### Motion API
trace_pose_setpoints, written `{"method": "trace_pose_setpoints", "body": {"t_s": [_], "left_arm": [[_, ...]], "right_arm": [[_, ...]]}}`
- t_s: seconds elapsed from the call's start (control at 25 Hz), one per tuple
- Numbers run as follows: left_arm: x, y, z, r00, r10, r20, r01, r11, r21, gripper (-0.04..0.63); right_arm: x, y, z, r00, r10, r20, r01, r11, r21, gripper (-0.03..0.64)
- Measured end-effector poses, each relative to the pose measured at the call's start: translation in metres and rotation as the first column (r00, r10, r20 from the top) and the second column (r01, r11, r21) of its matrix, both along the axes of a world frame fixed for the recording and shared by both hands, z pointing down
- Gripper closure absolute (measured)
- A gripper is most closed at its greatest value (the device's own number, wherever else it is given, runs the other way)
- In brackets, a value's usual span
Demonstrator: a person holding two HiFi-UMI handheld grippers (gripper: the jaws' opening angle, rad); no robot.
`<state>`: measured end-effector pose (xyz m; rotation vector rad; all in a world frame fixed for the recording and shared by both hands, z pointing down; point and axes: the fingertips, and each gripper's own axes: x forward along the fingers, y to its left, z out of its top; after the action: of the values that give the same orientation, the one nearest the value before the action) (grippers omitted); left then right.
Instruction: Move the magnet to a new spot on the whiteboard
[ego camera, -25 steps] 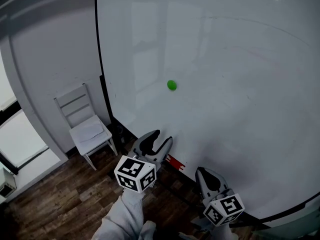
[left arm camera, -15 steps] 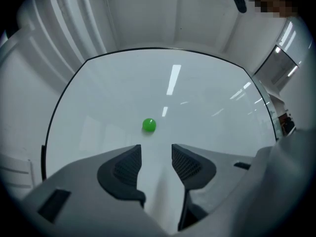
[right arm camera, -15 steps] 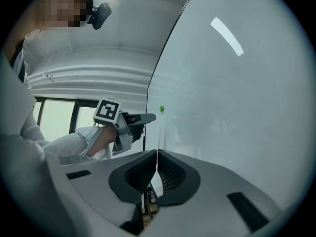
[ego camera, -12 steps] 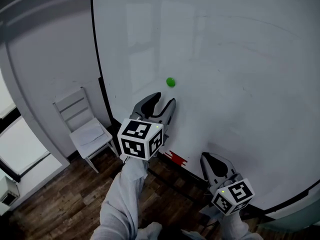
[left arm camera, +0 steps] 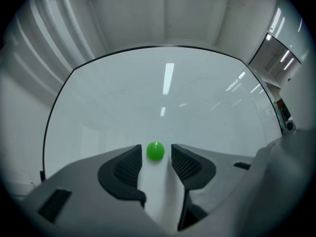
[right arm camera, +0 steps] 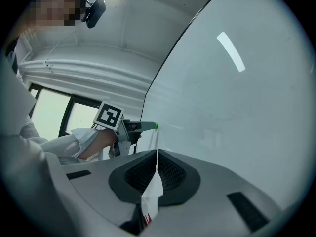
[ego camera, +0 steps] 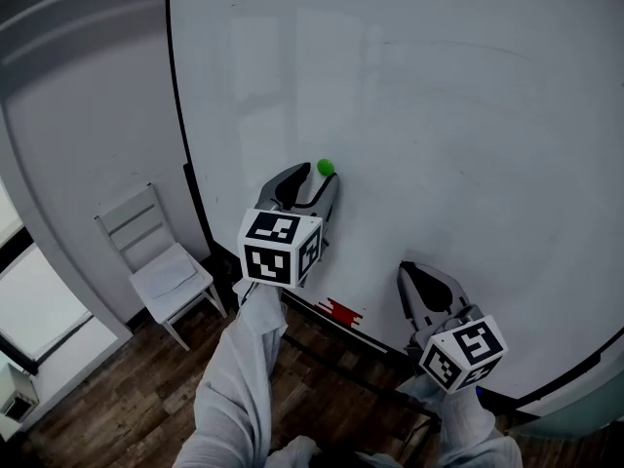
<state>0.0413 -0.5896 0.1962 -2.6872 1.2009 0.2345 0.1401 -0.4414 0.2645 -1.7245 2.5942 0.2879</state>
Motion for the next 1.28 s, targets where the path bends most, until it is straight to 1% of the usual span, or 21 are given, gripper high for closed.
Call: {"method": "trace_pose_setpoints", "body": {"t_s": [0.12,0.24,0.32,0.56,0.64,0.88,1.08,1.2,1.28], "left_arm": [[0.005,-0.003,-0.003,1.000,-0.006,0.030,0.005,1.000,0.028,0.411],[0.010,-0.007,-0.004,0.998,-0.016,0.059,0.014,0.999,0.048,0.411],[0.012,-0.008,-0.003,0.998,-0.008,0.068,0.004,0.999,0.054,0.420],[0.015,-0.009,-0.002,0.998,0.038,0.052,-0.040,0.999,0.037,0.431],[0.019,-0.007,-0.002,0.997,0.048,0.059,-0.050,0.998,0.040,0.468],[0.019,-0.007,-0.001,0.996,0.066,0.054,-0.067,0.997,0.032,0.471],[0.017,-0.006,-0.001,0.994,0.105,0.028,-0.105,0.994,-0.011,0.471],[0.010,0.002,-0.005,0.994,0.108,0.016,-0.108,0.994,0.015,0.471],[0.005,0.007,-0.005,0.993,0.115,0.003,-0.115,0.993,0.016,0.471]], "right_arm": [[-0.003,-0.002,-0.009,1.000,-0.004,0.009,0.004,1.000,0.010,0.588],[-0.003,-0.004,-0.010,0.999,-0.009,0.031,0.009,1.000,0.001,0.588],[-0.001,-0.004,-0.010,0.999,-0.003,0.035,0.003,1.000,-0.003,0.588],[0.005,-0.004,-0.008,0.998,0.020,0.055,-0.020,1.000,-0.007,0.588],[0.007,-0.003,-0.007,0.998,0.023,0.053,-0.023,1.000,-0.005,0.588],[0.010,-0.005,-0.004,0.998,0.028,0.057,-0.027,1.000,-0.013,0.588],[0.009,-0.005,-0.003,0.999,0.016,0.050,-0.015,1.000,-0.013,0.588],[0.007,-0.004,-0.005,0.999,0.013,0.051,-0.012,1.000,-0.011,0.588],[0.007,-0.004,-0.005,0.998,0.014,0.055,-0.013,1.000,-0.009,0.588]]}}
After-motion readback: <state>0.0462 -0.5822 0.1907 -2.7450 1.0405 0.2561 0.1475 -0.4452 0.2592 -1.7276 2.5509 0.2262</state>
